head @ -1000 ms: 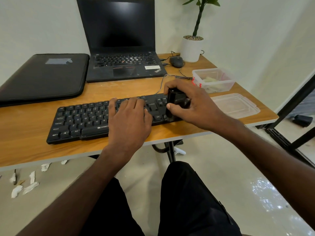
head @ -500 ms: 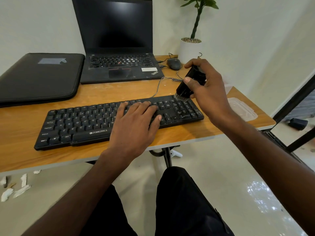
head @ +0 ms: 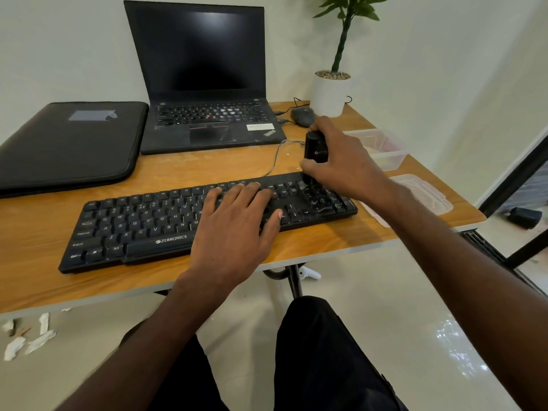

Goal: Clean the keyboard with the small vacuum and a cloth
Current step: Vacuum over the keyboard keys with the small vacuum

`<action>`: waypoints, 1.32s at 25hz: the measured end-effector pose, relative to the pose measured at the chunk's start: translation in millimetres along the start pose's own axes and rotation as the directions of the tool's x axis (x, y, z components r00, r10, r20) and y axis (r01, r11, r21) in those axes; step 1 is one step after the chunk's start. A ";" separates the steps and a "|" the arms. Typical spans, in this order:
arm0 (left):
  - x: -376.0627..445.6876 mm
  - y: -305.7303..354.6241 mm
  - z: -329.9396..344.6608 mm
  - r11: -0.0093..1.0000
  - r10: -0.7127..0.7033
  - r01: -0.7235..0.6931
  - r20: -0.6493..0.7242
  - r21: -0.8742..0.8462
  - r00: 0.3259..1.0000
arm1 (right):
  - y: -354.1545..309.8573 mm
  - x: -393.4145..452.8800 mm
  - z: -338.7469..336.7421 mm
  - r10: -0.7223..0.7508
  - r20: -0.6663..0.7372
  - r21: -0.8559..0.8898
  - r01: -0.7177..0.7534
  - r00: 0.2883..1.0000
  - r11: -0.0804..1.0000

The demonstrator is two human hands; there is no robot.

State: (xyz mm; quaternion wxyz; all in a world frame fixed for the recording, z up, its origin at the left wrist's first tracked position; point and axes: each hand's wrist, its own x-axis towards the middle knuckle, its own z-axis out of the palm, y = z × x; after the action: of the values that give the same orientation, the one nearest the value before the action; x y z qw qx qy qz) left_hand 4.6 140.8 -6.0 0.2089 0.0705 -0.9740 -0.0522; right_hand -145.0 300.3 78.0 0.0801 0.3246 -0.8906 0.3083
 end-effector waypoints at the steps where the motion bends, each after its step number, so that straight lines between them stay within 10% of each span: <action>1: 0.3 0.3 -0.3 1.000 0.001 -0.001 0.005 0.003 1.000 | -0.9 2.6 -3.5 -0.002 0.002 -0.108 0.002 1.000 0.994; 6: 0.2 -0.5 -0.1 1.000 -0.020 0.020 0.002 -0.011 1.000 | 0.4 -0.2 -8.2 0.007 0.071 0.165 -0.019 0.997 0.986; 9: 0.0 0.4 -0.2 0.999 -0.030 0.030 -0.006 -0.020 1.000 | 7.2 -0.5 -23.8 0.015 0.190 0.040 -0.023 0.982 0.999; 11: 0.1 1.0 -1.2 0.999 -0.033 0.033 -0.005 -0.026 0.999 | 5.5 0.8 -29.2 -0.011 0.137 -0.083 0.023 0.990 0.996; 15: -0.2 0.6 -1.6 0.999 -0.040 0.040 0.003 -0.036 0.999 | 6.2 -13.4 -19.3 -0.026 0.125 0.208 -0.001 0.992 0.978; 20: 0.3 0.6 -2.7 0.998 -0.038 0.038 0.006 -0.047 0.999 | 11.3 -16.2 -28.2 0.010 -0.016 -0.138 -0.012 1.000 0.990; 25: -0.1 1.2 -3.2 0.998 -0.036 0.035 -0.003 -0.052 0.999 | 1.4 -26.0 -19.8 -0.023 0.106 0.223 -0.001 0.994 0.975; 30: -0.2 2.6 -2.8 0.999 -0.028 0.027 -0.006 -0.046 1.000 | 9.4 -28.8 -28.2 -0.064 0.048 -0.139 0.070 0.997 0.988; 33: 0.6 1.1 -2.7 0.998 -0.035 0.035 -0.010 -0.050 0.999 | 4.3 -35.6 -15.6 -0.088 -0.063 0.082 0.093 0.994 0.992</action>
State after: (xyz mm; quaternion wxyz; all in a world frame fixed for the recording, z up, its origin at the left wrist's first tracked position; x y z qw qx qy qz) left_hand 5.1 141.6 -3.2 0.2151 0.0826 -0.9698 -0.0796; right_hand -121.0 331.1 76.1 0.1067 0.3586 -0.8582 0.3513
